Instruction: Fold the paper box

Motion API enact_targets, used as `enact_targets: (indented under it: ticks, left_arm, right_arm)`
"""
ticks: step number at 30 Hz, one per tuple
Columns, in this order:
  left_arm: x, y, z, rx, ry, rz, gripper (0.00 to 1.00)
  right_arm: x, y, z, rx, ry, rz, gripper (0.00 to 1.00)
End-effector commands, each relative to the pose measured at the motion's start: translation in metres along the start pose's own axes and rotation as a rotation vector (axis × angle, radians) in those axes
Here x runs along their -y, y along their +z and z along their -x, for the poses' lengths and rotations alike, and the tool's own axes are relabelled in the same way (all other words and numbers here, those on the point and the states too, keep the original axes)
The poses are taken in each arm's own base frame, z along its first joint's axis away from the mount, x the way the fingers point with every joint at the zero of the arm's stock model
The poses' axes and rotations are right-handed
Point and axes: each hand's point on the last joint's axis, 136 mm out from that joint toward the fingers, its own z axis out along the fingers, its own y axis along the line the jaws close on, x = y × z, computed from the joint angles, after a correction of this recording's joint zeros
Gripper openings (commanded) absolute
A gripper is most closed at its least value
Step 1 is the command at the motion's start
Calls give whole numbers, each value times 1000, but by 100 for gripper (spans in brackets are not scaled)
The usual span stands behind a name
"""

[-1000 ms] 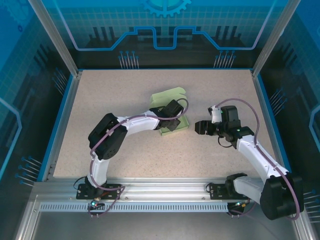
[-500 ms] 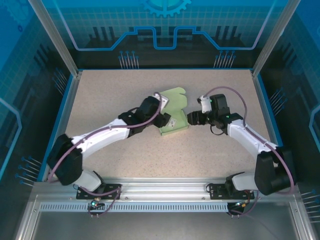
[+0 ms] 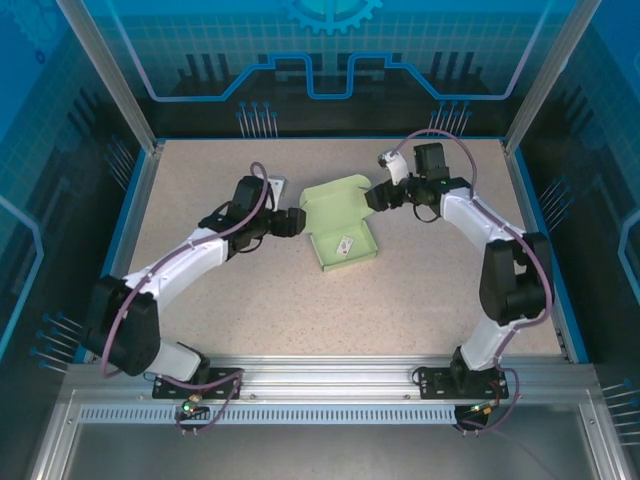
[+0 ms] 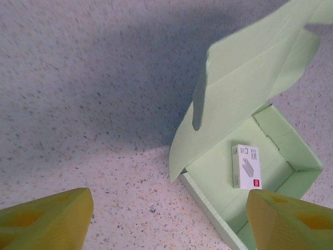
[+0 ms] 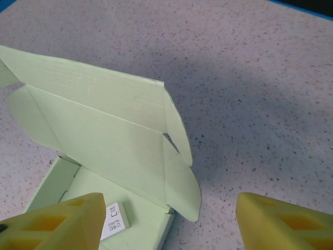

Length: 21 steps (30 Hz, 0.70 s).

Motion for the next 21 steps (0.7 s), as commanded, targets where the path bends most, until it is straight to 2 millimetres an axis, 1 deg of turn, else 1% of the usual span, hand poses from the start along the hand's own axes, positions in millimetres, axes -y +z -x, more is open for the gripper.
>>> enact_targets:
  ticks: [1,8,12,17,19,21]
  left_arm:
    - [8,13,7,-25,-27,-55,78]
    - [10,33,9,-43,-26,-76,77]
    - [13,41,12,-58,-22,-85,68]
    - [10,47,11,-70,-12,-72,54]
    - [12,50,11,-77,-10,-77,50]
    - [12,52,9,-87,-7,-79,48]
  right_arm:
    - [-4,11,-7,-55,-36,76,67]
    - [-2,36,-15,-106,-34,104,61]
    - [-7,47,-20,-143,-45,108,54]
    - [-6,50,-22,-164,-65,73,41]
    - [-7,49,-22,-166,-66,72,39]
    - [-7,49,-23,-174,-75,64,39]
